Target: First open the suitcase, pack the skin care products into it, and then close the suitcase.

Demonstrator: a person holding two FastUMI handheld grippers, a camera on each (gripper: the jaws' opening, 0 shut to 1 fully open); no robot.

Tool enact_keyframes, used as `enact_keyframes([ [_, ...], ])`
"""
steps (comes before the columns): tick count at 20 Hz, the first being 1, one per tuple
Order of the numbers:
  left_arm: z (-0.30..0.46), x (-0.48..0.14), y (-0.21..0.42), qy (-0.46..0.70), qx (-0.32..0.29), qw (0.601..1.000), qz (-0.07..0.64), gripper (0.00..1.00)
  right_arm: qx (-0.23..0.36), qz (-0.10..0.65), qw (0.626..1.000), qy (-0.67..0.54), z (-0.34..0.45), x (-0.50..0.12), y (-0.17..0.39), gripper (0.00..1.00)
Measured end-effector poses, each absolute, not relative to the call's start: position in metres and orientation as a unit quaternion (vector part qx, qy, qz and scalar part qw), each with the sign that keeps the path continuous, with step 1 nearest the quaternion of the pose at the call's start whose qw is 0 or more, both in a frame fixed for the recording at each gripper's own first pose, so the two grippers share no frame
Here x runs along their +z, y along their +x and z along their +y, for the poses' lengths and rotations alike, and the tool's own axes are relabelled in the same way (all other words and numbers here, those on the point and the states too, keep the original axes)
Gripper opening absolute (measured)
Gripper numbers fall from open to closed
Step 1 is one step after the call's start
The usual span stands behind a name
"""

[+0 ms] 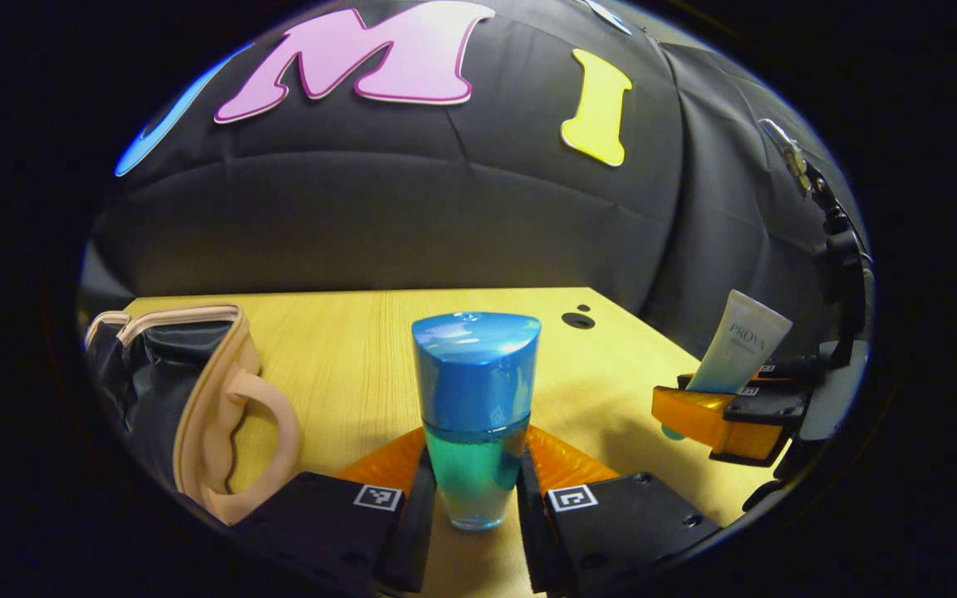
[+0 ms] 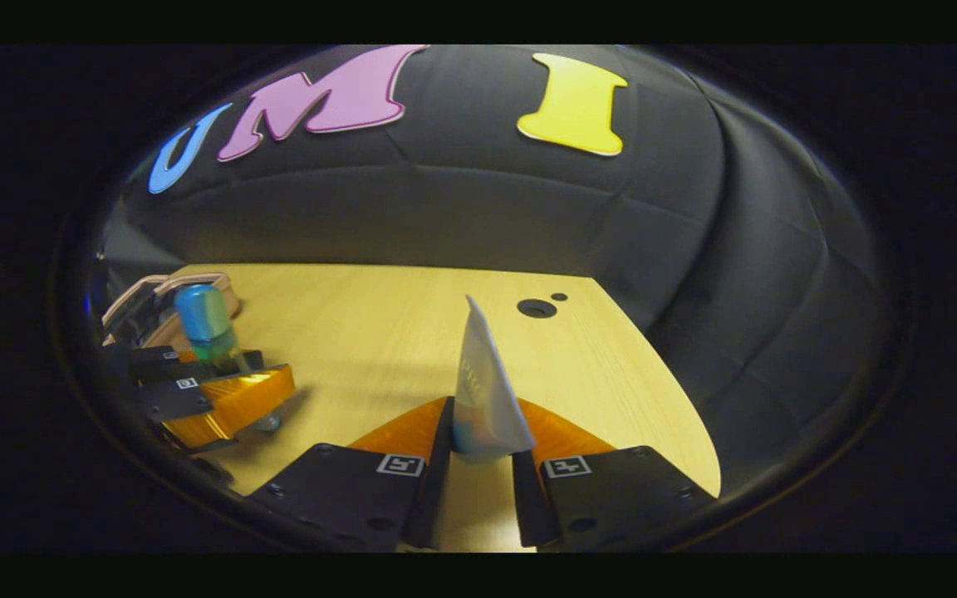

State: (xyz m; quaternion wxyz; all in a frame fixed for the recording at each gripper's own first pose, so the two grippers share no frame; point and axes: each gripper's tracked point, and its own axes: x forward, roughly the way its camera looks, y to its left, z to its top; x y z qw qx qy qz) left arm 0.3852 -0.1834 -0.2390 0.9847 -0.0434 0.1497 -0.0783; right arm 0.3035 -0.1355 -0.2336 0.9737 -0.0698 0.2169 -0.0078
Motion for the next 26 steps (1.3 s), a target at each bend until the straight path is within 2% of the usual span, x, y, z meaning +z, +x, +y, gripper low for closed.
enact_keyframes([
  [1,-0.181,-0.228,0.382,-0.047,-0.081,0.986,0.136,0.50,0.000,0.212,0.975,-0.070,-0.127,-0.228,0.298,0.37],
  [10,-0.124,-0.166,0.327,-0.058,-0.077,0.991,0.092,0.49,0.054,0.182,0.977,-0.094,-0.044,-0.187,0.251,0.37],
  [17,-0.047,-0.112,0.279,-0.062,-0.049,0.995,0.067,0.49,0.115,0.154,0.978,-0.075,0.057,-0.141,0.221,0.37],
  [23,0.046,-0.133,0.255,-0.030,0.001,0.994,0.105,0.49,0.178,0.141,0.973,-0.045,0.160,-0.125,0.204,0.36],
  [24,0.059,-0.141,0.252,-0.030,0.009,0.993,0.116,0.46,0.186,0.138,0.972,-0.042,0.172,-0.121,0.202,0.36],
  [26,0.079,-0.164,0.246,-0.032,0.019,0.988,0.151,0.49,0.197,0.130,0.971,-0.047,0.185,-0.117,0.196,0.37],
])
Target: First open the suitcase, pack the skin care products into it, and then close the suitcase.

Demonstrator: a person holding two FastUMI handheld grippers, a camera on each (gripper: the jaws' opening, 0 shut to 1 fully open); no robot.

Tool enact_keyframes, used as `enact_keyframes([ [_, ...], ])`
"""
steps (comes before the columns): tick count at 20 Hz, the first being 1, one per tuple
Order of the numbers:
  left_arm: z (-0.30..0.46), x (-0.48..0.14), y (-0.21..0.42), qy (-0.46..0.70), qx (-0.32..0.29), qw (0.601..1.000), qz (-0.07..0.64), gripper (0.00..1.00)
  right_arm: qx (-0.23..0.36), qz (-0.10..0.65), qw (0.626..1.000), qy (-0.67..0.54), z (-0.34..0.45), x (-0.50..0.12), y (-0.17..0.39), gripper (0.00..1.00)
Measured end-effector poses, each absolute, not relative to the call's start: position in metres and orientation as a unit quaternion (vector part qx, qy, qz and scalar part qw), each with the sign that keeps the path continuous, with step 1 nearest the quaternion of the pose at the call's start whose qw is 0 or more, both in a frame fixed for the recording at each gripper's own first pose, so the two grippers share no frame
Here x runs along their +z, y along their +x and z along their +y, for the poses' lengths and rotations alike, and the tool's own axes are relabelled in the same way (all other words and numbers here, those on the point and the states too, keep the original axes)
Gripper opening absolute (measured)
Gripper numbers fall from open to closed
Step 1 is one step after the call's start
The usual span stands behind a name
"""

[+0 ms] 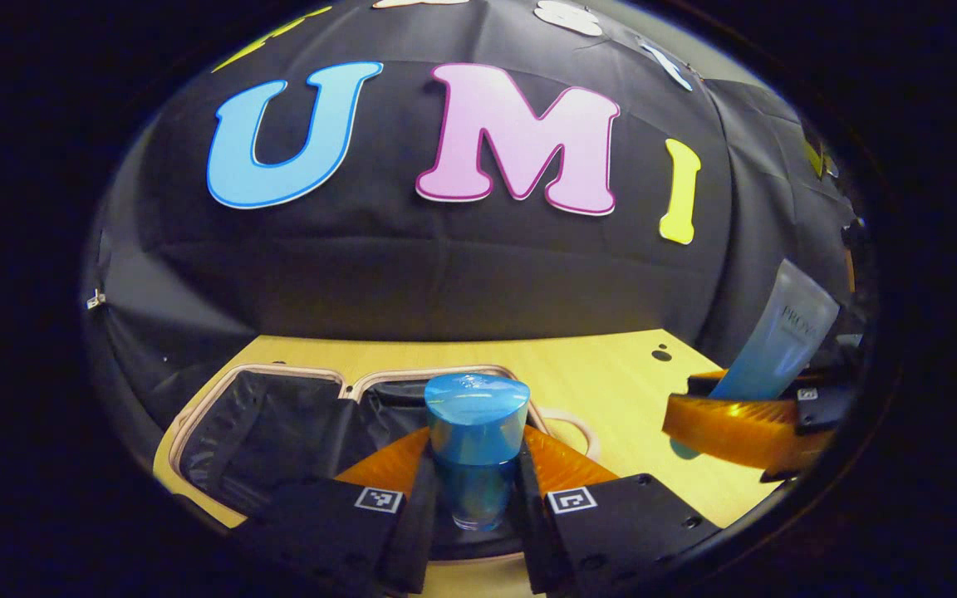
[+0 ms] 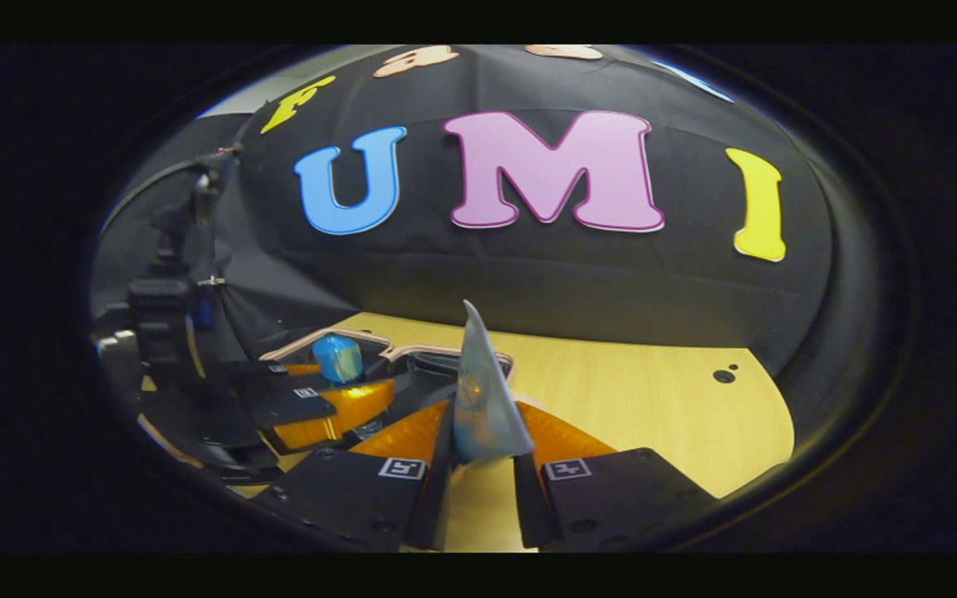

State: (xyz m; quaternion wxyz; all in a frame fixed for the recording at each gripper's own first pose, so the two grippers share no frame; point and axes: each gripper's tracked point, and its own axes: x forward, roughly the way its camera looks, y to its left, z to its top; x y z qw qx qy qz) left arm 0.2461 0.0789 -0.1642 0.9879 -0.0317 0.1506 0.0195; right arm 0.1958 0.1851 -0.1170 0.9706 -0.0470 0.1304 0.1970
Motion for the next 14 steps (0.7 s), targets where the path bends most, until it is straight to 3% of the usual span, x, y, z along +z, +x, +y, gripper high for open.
enact_keyframes([
  [3,0.097,-0.195,0.245,-0.027,0.031,0.980,0.196,0.45,0.217,0.139,0.965,-0.053,0.195,-0.127,0.180,0.36],
  [4,0.099,-0.205,0.251,-0.023,0.031,0.977,0.209,0.49,0.218,0.143,0.964,-0.056,0.193,-0.131,0.177,0.37],
  [8,0.103,-0.242,0.275,-0.026,0.035,0.957,0.285,0.49,0.214,0.171,0.961,-0.040,0.179,-0.147,0.175,0.37],
  [10,0.109,-0.234,0.303,-0.038,0.048,0.958,0.279,0.51,0.208,0.179,0.961,-0.037,0.167,-0.152,0.174,0.36],
  [11,0.112,-0.237,0.310,-0.048,0.054,0.950,0.303,0.46,0.205,0.185,0.961,-0.033,0.161,-0.154,0.174,0.36],
  [14,0.122,-0.248,0.337,-0.062,0.069,0.939,0.331,0.49,0.194,0.199,0.961,-0.012,0.151,-0.159,0.183,0.37],
])
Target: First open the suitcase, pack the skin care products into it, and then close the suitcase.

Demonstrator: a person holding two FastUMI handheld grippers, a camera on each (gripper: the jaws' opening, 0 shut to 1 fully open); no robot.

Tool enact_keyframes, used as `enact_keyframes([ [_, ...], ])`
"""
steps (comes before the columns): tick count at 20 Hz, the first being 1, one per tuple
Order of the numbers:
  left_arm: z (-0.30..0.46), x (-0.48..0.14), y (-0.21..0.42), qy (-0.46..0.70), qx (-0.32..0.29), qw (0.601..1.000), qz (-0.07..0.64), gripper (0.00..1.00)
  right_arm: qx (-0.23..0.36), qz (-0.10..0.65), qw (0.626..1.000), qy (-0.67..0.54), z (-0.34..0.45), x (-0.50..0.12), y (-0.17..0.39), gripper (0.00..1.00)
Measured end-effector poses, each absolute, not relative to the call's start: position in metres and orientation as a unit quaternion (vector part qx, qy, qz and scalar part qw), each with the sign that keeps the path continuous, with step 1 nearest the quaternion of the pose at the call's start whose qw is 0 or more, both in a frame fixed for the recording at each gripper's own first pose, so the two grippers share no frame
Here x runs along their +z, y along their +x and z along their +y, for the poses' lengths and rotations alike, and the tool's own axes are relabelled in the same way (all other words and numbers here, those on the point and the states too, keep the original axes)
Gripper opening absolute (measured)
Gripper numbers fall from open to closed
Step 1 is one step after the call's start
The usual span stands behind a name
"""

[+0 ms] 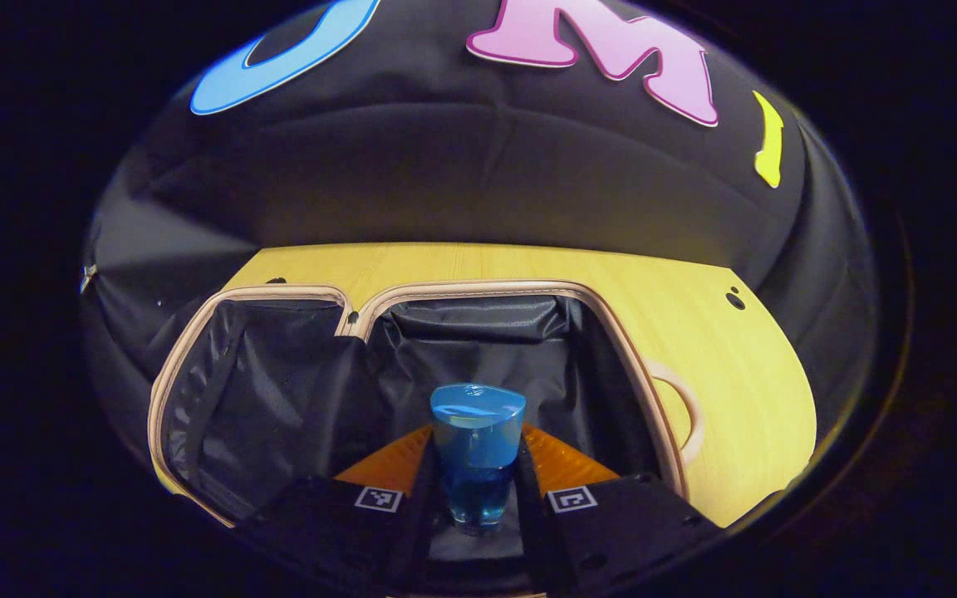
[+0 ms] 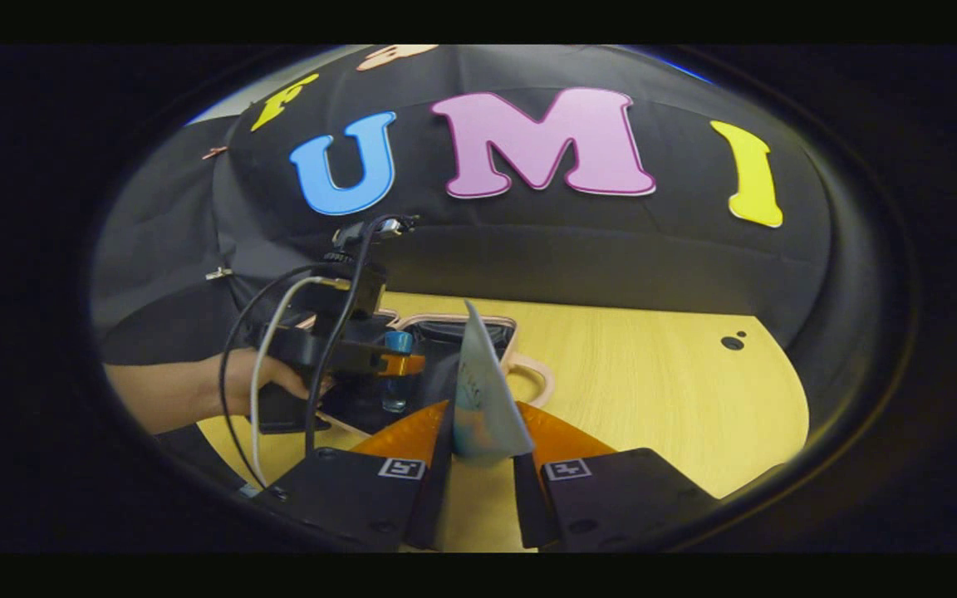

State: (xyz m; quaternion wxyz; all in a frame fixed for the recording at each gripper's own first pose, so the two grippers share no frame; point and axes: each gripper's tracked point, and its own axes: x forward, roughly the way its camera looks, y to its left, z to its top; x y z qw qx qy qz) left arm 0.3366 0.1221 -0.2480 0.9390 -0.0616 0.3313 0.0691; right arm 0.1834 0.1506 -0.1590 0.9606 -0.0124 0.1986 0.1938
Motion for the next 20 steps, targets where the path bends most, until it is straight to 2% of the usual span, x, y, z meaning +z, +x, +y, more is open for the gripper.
enact_keyframes([
  [1,0.122,-0.253,0.343,-0.063,0.071,0.933,0.346,0.46,0.192,0.203,0.960,-0.006,0.149,-0.158,0.189,0.36],
  [3,0.124,-0.264,0.349,-0.064,0.070,0.925,0.369,0.49,0.197,0.212,0.957,0.003,0.153,-0.160,0.199,0.36],
  [6,0.121,-0.282,0.349,-0.073,0.067,0.916,0.389,0.49,0.206,0.215,0.955,-0.003,0.160,-0.157,0.213,0.37],
  [7,0.122,-0.287,0.349,-0.079,0.073,0.914,0.391,0.46,0.207,0.215,0.954,-0.004,0.163,-0.156,0.217,0.37],
  [10,0.135,-0.271,0.345,-0.093,0.094,0.922,0.364,0.52,0.211,0.225,0.951,0.003,0.175,-0.155,0.230,0.36],
  [11,0.140,-0.256,0.343,-0.097,0.099,0.929,0.342,0.58,0.210,0.229,0.951,0.003,0.180,-0.155,0.235,0.36],
  [12,0.149,-0.237,0.337,-0.099,0.105,0.938,0.315,0.52,0.212,0.233,0.949,0.004,0.186,-0.157,0.239,0.36],
  [13,0.156,-0.217,0.329,-0.103,0.109,0.946,0.287,0.53,0.213,0.239,0.947,0.006,0.193,-0.160,0.243,0.36],
  [14,0.167,-0.196,0.317,-0.106,0.121,0.952,0.259,0.60,0.214,0.246,0.945,0.007,0.201,-0.165,0.245,0.37],
  [15,0.184,-0.181,0.303,-0.117,0.144,0.956,0.228,0.84,0.213,0.257,0.943,0.003,0.210,-0.175,0.248,0.37],
  [16,0.192,-0.164,0.286,-0.129,0.158,0.958,0.203,0.97,0.211,0.273,0.939,0.001,0.219,-0.187,0.247,0.36],
  [17,0.202,-0.150,0.271,-0.139,0.173,0.959,0.177,0.99,0.210,0.295,0.932,0.004,0.233,-0.206,0.242,0.37],
  [18,0.211,-0.137,0.252,-0.153,0.183,0.959,0.151,0.95,0.203,0.318,0.926,0.009,0.242,-0.222,0.246,0.37],
  [20,0.225,-0.130,0.214,-0.177,0.186,0.957,0.135,0.95,0.183,0.373,0.909,0.031,0.253,-0.252,0.253,0.37],
])
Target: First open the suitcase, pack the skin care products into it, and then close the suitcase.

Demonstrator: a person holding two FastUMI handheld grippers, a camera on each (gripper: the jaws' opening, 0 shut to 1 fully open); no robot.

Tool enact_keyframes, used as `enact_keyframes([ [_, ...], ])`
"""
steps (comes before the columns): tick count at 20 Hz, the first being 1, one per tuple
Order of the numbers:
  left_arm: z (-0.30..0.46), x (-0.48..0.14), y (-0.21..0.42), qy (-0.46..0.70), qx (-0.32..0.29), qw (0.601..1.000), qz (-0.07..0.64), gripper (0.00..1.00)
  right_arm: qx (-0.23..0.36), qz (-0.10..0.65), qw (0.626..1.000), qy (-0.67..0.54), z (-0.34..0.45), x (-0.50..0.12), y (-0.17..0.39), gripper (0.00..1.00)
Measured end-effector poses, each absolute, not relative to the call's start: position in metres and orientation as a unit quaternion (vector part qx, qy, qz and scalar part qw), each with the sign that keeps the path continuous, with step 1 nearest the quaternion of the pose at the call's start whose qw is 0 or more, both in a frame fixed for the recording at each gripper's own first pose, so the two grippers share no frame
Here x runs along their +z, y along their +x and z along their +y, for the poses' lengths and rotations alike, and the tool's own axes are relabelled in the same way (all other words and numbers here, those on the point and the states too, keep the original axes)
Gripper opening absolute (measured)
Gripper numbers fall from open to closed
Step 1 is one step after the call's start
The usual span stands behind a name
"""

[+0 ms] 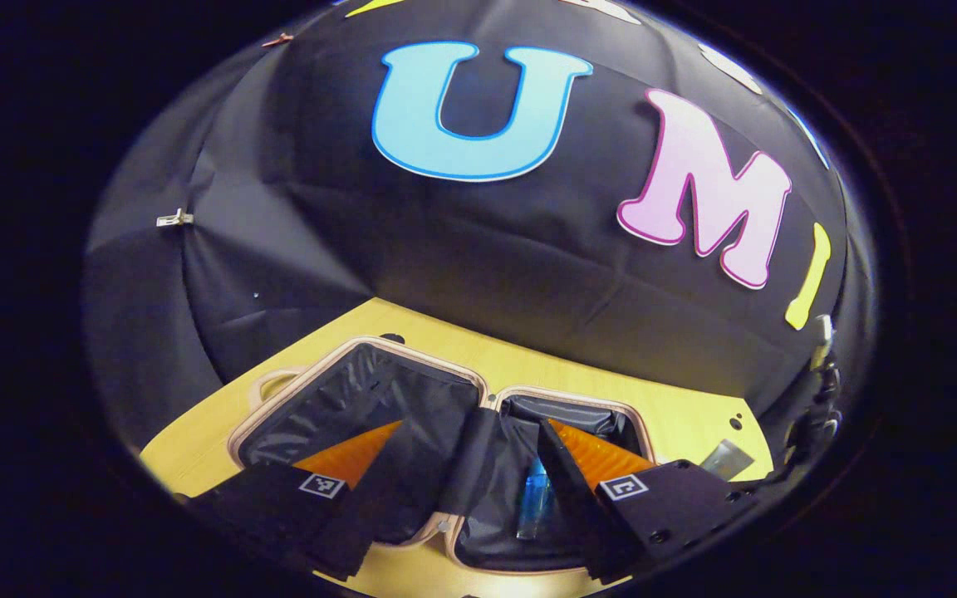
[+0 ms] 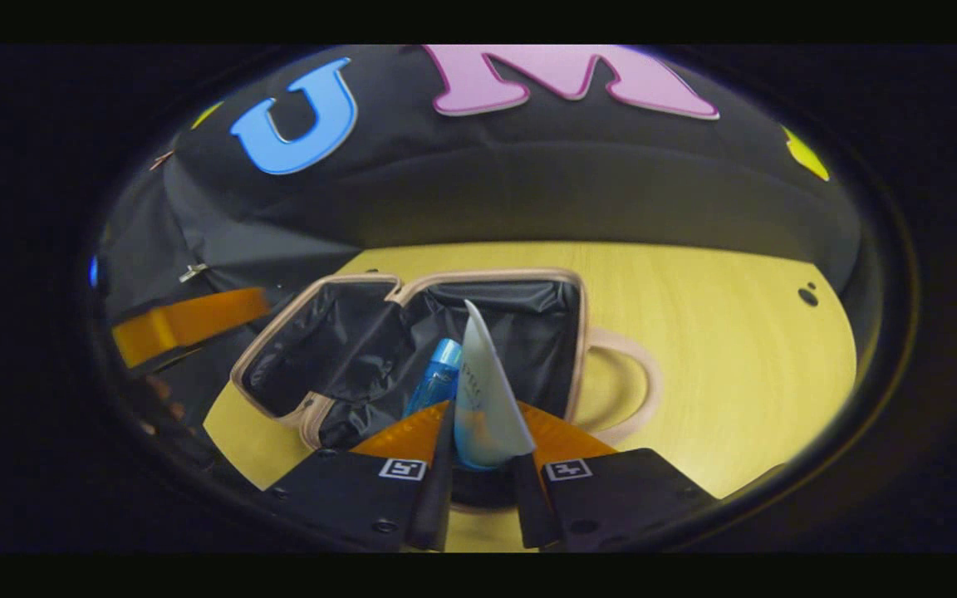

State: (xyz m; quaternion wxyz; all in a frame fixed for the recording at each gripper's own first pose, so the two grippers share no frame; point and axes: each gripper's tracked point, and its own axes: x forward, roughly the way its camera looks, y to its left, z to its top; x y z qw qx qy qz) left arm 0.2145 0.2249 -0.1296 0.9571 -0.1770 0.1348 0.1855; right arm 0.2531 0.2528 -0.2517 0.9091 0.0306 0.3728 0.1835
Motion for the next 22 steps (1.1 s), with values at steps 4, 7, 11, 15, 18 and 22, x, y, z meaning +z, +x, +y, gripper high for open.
enact_keyframes([
  [4,0.232,-0.129,0.180,-0.205,0.181,0.953,0.128,0.95,0.167,0.443,0.878,0.068,0.281,-0.287,0.263,0.37],
  [7,0.225,-0.141,0.162,-0.260,0.179,0.940,0.133,0.96,0.135,0.465,0.873,0.051,0.279,-0.309,0.274,0.36],
  [11,0.229,-0.153,0.145,-0.247,0.179,0.941,0.147,0.96,0.110,0.488,0.865,0.041,0.277,-0.323,0.275,0.37],
  [15,0.250,-0.149,0.132,-0.258,0.193,0.937,0.136,0.95,0.083,0.482,0.871,0.042,0.278,-0.323,0.278,0.48],
  [18,0.289,-0.147,0.119,-0.251,0.217,0.936,0.118,0.95,0.096,0.460,0.881,0.046,0.283,-0.300,0.272,0.63],
  [22,0.369,-0.155,0.107,-0.221,0.258,0.932,0.128,0.96,0.133,0.392,0.910,0.033,0.287,-0.250,0.256,0.97],
])
